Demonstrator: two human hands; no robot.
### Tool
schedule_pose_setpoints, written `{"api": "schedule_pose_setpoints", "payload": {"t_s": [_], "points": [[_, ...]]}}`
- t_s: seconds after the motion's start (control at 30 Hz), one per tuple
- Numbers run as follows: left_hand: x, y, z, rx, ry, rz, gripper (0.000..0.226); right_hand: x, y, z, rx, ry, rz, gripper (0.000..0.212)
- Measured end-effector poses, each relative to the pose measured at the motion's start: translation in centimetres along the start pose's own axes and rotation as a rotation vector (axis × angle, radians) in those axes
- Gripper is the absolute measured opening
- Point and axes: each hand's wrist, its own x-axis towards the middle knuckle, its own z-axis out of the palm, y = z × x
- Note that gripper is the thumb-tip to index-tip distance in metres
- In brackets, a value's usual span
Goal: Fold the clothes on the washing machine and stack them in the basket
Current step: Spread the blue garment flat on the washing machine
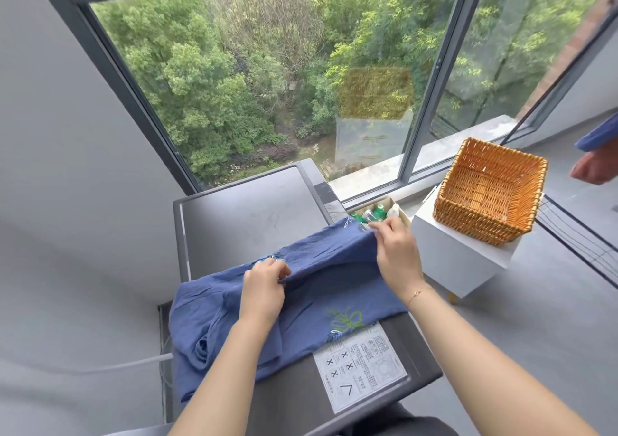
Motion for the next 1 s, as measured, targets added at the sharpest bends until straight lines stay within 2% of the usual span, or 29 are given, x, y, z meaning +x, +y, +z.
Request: {"api": "schedule_pose_setpoints", "payload": {"t_s": [0.07, 0.23, 0.33, 0.4, 0.47, 0.53, 0.6, 0.63, 0.7, 0.77, 0.83, 0.9, 1.0], "points": [[-0.8, -0.5, 0.2, 0.03, 0.017, 0.044, 0.044, -2.8, 0.3, 0.2, 0.0, 0.008, 0.008, 0.019], [-2.6, -1.7, 0.5, 0.156, -0.199, 0.091, 0.043, -9.0, 0.8, 1.0, -0.141, -0.182, 0.06, 0.022], [-3.4, -2.7, -0.2, 0.127, -0.056, 0.08, 0.043, -8.0, -0.1, 0.9, -0.112, -0.207, 0.159, 0.014], [-4.2, -3.4, -1.2, 0.143, 0.074, -0.028, 0.049, -6.7, -1.6, 0.9, -0.045, -0.208, 0.148, 0.02], [-5.3, -4.5, -2.7, 0.166, 0.08, -0.273, 0.056, -5.6, -3.9, 1.2, 0.05, -0.259, 0.102, 0.023], [-6.3, -6.3, -3.6, 0.177, -0.069, -0.512, 0.072, -5.0, -6.7, 2.2, 0.139, -0.368, 0.029, 0.025], [-7.5, -7.9, -4.0, 0.186, -0.237, -0.625, 0.078, -5.0, -9.4, 3.5, 0.215, -0.519, -0.078, 0.027], [-7.9, -8.4, -3.9, 0.184, -0.254, -0.605, 0.071, -5.1, -10.6, 4.2, 0.242, -0.59, -0.131, 0.027], [-8.8, -9.7, -3.5, 0.105, -0.133, -0.512, 0.04, -5.5, -12.8, 5.7, 0.262, -0.707, -0.247, 0.032], [-9.4, -10.5, -3.7, 0.021, -0.024, -0.405, 0.014, -6.0, -14.3, 7.0, 0.255, -0.758, -0.338, 0.051], [-9.7, -11.4, -4.4, -0.036, 0.044, -0.302, 0.009, -6.3, -14.8, 8.1, 0.244, -0.773, -0.373, 0.071], [-9.9, -11.3, -5.7, -0.156, 0.069, -0.241, 0.006, -6.3, -14.4, 8.2, 0.275, -0.766, -0.345, 0.077], [-10.1, -12.2, -8.1, -0.433, -0.056, -0.364, 0.008, -5.9, -14.6, 8.6, 0.381, -0.833, -0.243, 0.072]]}}
